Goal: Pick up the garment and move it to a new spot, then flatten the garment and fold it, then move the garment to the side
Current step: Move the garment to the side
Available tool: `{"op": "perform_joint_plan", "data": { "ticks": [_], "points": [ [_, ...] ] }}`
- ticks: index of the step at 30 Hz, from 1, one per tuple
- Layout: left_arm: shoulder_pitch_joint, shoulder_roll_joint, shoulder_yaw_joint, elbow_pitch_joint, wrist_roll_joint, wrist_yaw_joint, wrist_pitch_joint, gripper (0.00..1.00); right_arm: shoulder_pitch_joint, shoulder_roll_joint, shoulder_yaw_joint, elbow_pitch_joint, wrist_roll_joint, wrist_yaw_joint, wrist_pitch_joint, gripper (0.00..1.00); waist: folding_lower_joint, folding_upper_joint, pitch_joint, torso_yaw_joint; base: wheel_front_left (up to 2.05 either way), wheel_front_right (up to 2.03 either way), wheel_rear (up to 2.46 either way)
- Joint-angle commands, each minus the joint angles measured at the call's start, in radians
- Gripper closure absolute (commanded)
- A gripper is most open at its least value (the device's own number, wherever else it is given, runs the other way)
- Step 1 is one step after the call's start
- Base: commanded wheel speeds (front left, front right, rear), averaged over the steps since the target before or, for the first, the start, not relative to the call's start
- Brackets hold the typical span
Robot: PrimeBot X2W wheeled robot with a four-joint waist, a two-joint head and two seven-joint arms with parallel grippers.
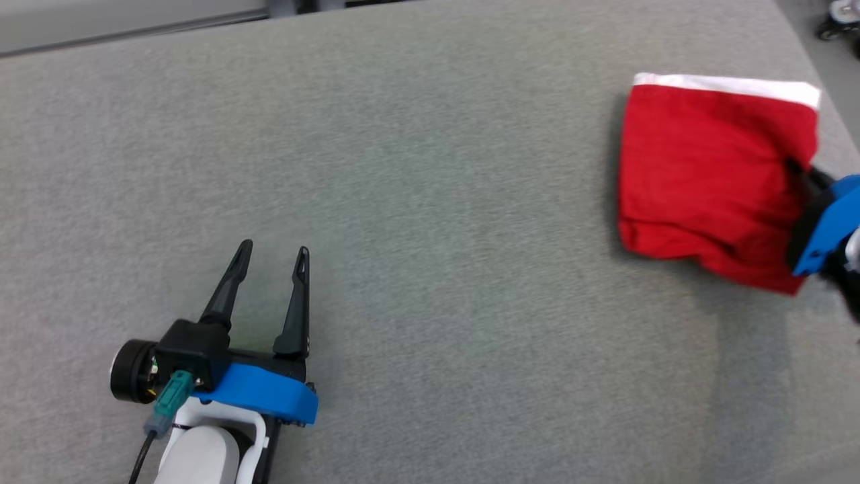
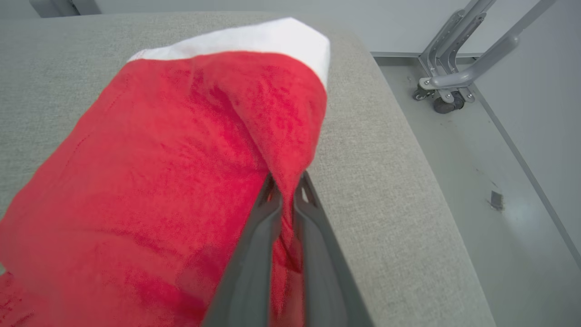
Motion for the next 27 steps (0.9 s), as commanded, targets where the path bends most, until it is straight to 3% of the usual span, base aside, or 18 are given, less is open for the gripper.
{"op": "perform_joint_plan", "data": {
  "ticks": [1,7,10,12,15,16,17,27],
  "points": [
    [-0.012,0.007,0.004,-0.009,0.006,0.003,0.002,0.00,-0.037,-0.029,-0.024,0.017,-0.014,0.000,0.005,1.00,-0.0001,-0.0001,0.035,0.048,0.00,0.00,0.00],
    [-0.004,0.019,0.008,-0.032,0.008,0.014,0.001,0.00,-0.108,-0.098,-0.072,0.069,-0.067,0.000,0.008,1.00,-0.0001,-0.0001,0.069,0.111,0.00,0.00,0.00],
    [0.000,0.022,0.004,-0.041,0.009,0.015,0.003,0.00,-0.144,-0.117,-0.085,0.096,-0.098,0.000,0.000,0.94,-0.0001,-0.0001,0.086,0.135,0.00,0.00,0.00],
    [-0.003,0.022,0.000,-0.046,0.008,0.016,0.004,0.00,-0.168,-0.124,-0.095,0.111,-0.122,0.000,-0.012,0.81,-0.0001,-0.0001,0.094,0.147,0.00,0.00,0.00],
    [-0.007,0.024,-0.002,-0.050,0.006,0.018,0.005,0.00,-0.198,-0.127,-0.105,0.137,-0.155,0.000,-0.040,0.70,-0.0001,-0.0001,0.104,0.158,0.00,0.00,0.00],
    [-0.008,0.024,-0.003,-0.050,0.006,0.019,0.004,0.00,-0.207,-0.126,-0.111,0.144,-0.166,0.000,-0.055,0.59,-0.0001,-0.0001,0.106,0.160,0.00,0.00,0.00],
    [-0.008,0.024,-0.004,-0.050,0.006,0.019,0.004,0.00,-0.214,-0.123,-0.116,0.152,-0.179,0.000,-0.073,0.00,-0.0001,-0.0001,0.108,0.162,0.00,0.00,0.00],
    [-0.013,0.021,-0.010,-0.034,-0.009,0.027,-0.007,0.00,-0.242,-0.066,-0.082,0.212,-0.226,0.000,-0.207,0.00,-0.0001,-0.0001,0.077,0.142,0.00,0.00,0.00]
  ]
}}
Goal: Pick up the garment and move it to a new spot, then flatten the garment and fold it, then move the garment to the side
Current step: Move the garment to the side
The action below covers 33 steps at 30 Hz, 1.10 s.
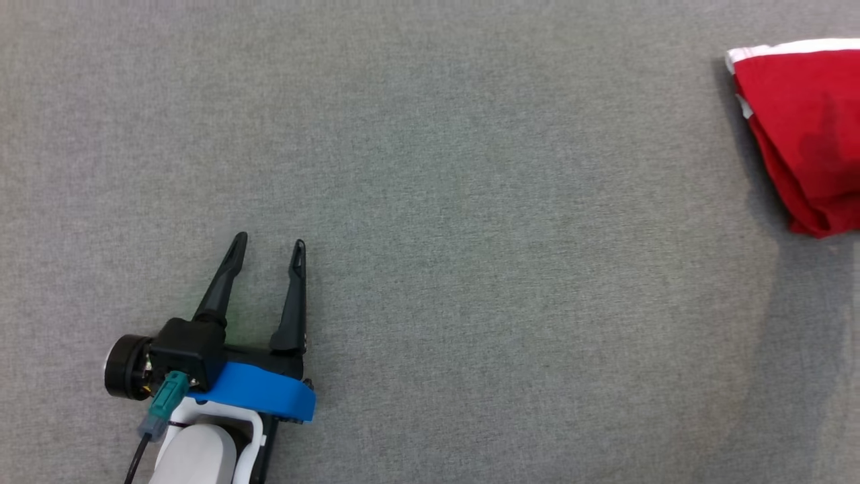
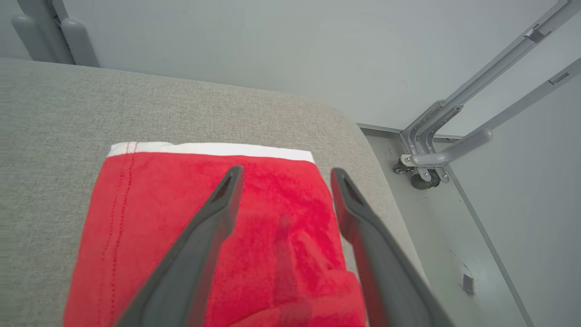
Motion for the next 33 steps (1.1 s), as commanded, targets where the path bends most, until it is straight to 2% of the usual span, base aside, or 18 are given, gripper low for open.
{"op": "perform_joint_plan", "data": {
  "ticks": [1,8,11,21,27,33],
  "points": [
    [-0.015,-0.001,0.000,0.003,-0.003,0.004,-0.005,0.00,-0.018,0.009,0.009,0.000,0.003,0.000,-0.010,0.00,-0.0001,-0.0001,-0.011,-0.007,0.00,0.00,0.00],
    [-0.044,-0.004,0.009,0.055,-0.020,0.006,-0.024,0.00,0.020,0.064,0.060,-0.016,0.055,0.000,-0.092,0.00,-0.0001,-0.0001,-0.083,-0.009,0.00,0.00,0.00],
    [-0.044,-0.003,0.027,0.094,-0.036,0.014,-0.039,0.00,0.052,0.092,0.096,-0.020,0.017,0.000,-0.137,0.00,-0.0001,-0.0001,-0.127,-0.012,0.00,0.00,0.00],
    [0.004,-0.027,0.089,0.239,-0.103,0.037,-0.094,0.00,0.228,0.312,0.101,-0.050,-0.070,0.000,-0.292,0.00,-0.0001,-0.0001,-0.281,0.025,0.00,0.00,0.00],
    [0.070,-0.047,0.095,0.295,-0.126,0.037,-0.112,0.00,0.408,0.389,0.063,-0.145,-0.058,0.000,-0.321,0.00,-0.0001,-0.0001,-0.360,0.059,0.00,0.00,0.00],
    [0.131,-0.071,0.078,0.318,-0.133,0.030,-0.121,0.00,0.620,0.409,0.024,-0.288,-0.041,0.000,-0.327,0.00,-0.0001,-0.0001,-0.413,0.098,0.00,0.00,0.00]
  ]
}}
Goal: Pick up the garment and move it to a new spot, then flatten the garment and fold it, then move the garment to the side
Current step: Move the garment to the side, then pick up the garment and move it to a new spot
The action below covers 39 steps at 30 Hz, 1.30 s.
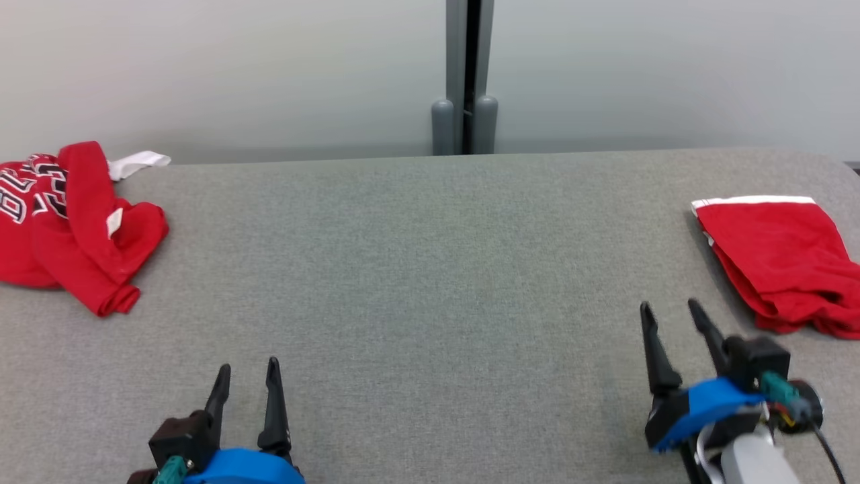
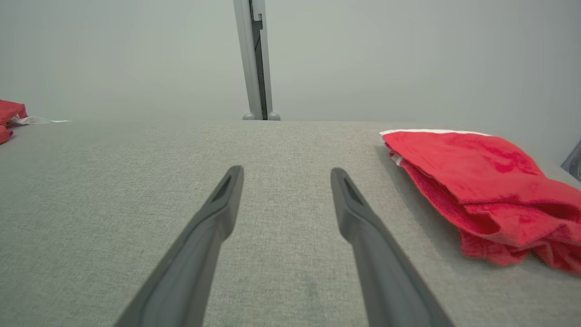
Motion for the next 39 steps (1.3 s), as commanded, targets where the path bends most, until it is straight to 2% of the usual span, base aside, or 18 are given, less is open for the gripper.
{"op": "perform_joint_plan", "data": {
  "ticks": [1,6,13,31,36,39],
  "points": [
    [0.010,0.001,-0.001,0.003,0.001,-0.004,-0.003,0.00,0.033,0.004,0.010,-0.029,0.016,0.000,-0.005,0.00,0.0003,-0.0001,-0.006,0.004,0.00,0.00,0.00],
    [0.038,-0.009,-0.008,0.014,-0.006,-0.002,-0.006,0.00,0.162,0.003,0.049,-0.131,0.041,0.000,-0.005,0.00,0.0003,-0.0001,-0.039,0.014,0.00,0.00,0.00],
    [0.048,-0.013,-0.013,0.008,-0.004,0.002,-0.008,0.00,0.228,0.003,0.093,-0.202,0.078,0.000,-0.004,0.00,0.0003,-0.0001,-0.069,0.012,0.00,0.00,0.00],
    [0.064,-0.009,-0.020,-0.012,-0.004,0.008,-0.009,0.00,0.257,0.003,0.089,-0.218,0.082,0.000,0.015,0.00,0.0003,-0.0001,-0.084,0.017,0.00,0.00,0.00],
    [0.055,-0.009,-0.025,-0.010,-0.006,0.008,-0.009,0.00,0.259,0.003,0.082,-0.217,0.083,0.000,0.018,0.00,0.0003,-0.0001,-0.087,0.032,0.00,0.00,0.00],
    [0.040,-0.011,-0.028,-0.009,-0.006,0.009,-0.009,0.00,0.262,0.003,0.076,-0.214,0.073,0.000,0.021,0.00,0.0003,-0.0001,-0.092,0.064,0.00,0.00,0.00]
  ]
}}
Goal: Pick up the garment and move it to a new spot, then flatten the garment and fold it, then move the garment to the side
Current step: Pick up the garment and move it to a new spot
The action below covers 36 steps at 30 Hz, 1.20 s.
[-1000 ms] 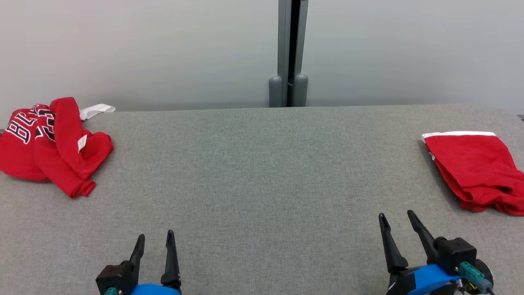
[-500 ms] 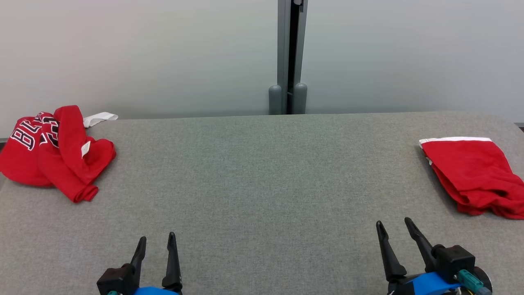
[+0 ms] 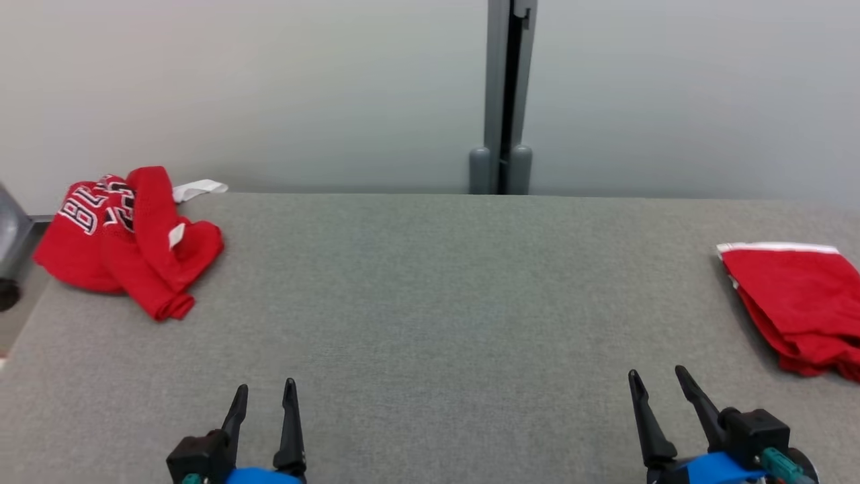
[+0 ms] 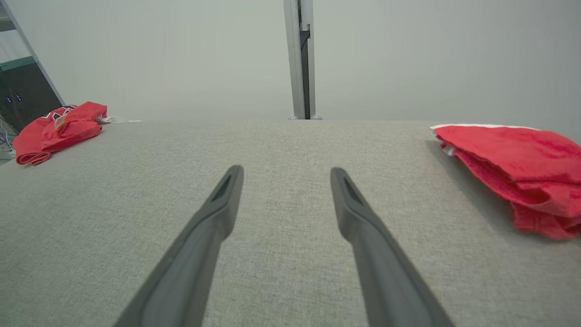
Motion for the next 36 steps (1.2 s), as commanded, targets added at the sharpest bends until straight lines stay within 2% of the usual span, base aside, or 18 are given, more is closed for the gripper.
{"op": "perform_joint_plan", "data": {
  "ticks": [1,13,18,22,26,36],
  "points": [
    [-0.021,0.001,-0.001,-0.001,-0.003,0.004,-0.005,0.00,0.014,0.000,-0.006,-0.001,-0.009,0.000,0.002,0.00,-0.0001,0.0000,0.002,0.029,0.00,0.00,0.00],
    [-0.039,0.030,0.004,-0.027,-0.003,0.014,0.000,0.00,-0.014,0.000,0.023,-0.004,0.017,0.000,0.000,0.00,-0.0001,0.0000,-0.011,0.355,0.00,0.00,0.00],
    [-0.022,0.044,0.017,-0.044,-0.011,0.025,0.002,0.00,-0.026,-0.001,0.058,0.007,0.034,0.000,-0.001,0.00,-0.0001,0.0000,-0.011,0.443,0.00,0.00,0.00],
    [-0.012,0.049,0.024,-0.054,-0.017,0.027,0.003,0.00,-0.039,-0.001,0.078,0.014,0.036,0.000,-0.001,0.00,-0.0001,0.0000,-0.005,0.475,0.00,0.00,0.00],
    [-0.007,0.050,0.028,-0.064,-0.024,0.036,0.003,0.00,-0.047,-0.001,0.089,0.018,0.032,0.000,0.000,0.00,-0.0001,0.0000,0.005,0.479,0.00,0.00,0.00],
    [-0.043,0.047,0.053,-0.102,-0.046,0.048,-0.001,0.00,-0.068,-0.001,0.054,-0.025,-0.018,0.000,0.021,0.00,-0.0001,0.0000,0.066,0.427,0.00,0.00,0.00]
  ]
}}
